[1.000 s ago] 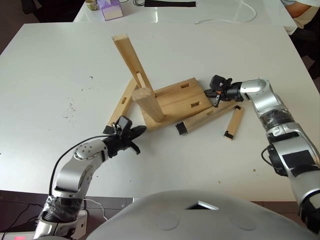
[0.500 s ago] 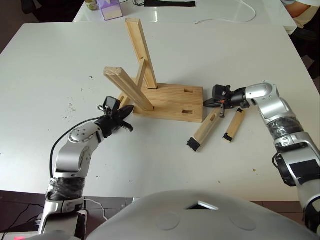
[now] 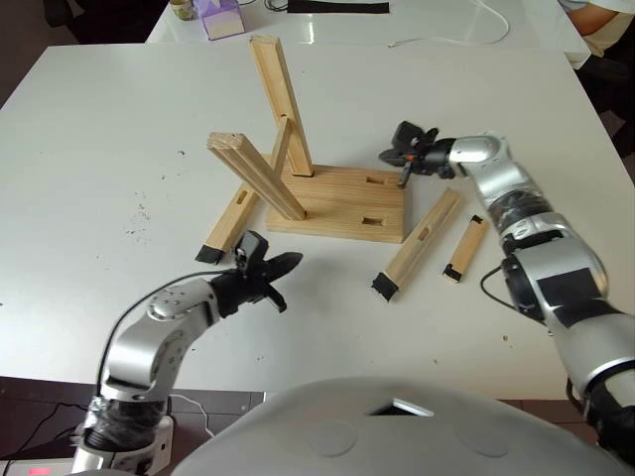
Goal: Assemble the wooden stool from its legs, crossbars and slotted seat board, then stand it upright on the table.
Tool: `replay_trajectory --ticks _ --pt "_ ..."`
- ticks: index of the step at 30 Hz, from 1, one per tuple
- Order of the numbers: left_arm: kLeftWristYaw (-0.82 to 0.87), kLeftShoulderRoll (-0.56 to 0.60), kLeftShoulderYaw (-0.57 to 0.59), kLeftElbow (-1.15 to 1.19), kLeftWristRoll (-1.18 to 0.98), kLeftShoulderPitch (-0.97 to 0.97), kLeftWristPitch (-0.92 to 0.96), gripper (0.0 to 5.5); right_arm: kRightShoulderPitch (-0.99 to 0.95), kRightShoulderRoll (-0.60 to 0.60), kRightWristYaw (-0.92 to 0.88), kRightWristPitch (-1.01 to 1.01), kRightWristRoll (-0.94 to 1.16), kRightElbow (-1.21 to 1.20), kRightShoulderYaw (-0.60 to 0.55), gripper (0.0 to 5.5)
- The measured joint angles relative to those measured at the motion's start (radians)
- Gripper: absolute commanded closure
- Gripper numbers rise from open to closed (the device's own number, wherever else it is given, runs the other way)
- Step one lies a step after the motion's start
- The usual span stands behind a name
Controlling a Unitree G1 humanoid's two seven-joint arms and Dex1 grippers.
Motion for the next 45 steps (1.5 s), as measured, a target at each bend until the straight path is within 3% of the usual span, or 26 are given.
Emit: replay_trajectory --ticks 7,14,28,36,41,45 --pt "0.079 -0.067 -0.014 0.114 0.064 -0.135 -0.015 5.50 -0.002 -0.030 0.131 -0.024 -0.003 0.017 0.007 5.49" --pt "0.111 -0.089 0.024 0.168 0.095 -0.174 -0.032 5.50 0.173 -0.105 0.365 0.069 0.078 -0.269 -0.003 5.49" --pt "0.113 -0.115 0.040 0.242 0.108 -0.249 -0.049 5.50 0.471 -0.148 0.376 0.407 0.170 -0.835 -0.012 5.49" --pt "0.112 -0.136 0.047 0.266 0.116 -0.246 -0.095 5.50 0.500 -0.153 0.347 0.443 0.190 -0.879 -0.012 5.49" --pt "0.153 -0.148 0.161 0.191 0.072 -0.234 -0.103 5.50 0.473 -0.197 0.300 0.477 0.268 -0.948 -0.130 5.30" --pt "0.254 -0.196 0.327 -0.048 -0.038 -0.118 -0.083 5.50 0.565 -0.383 0.300 0.569 0.360 -1.143 -0.332 4.84"
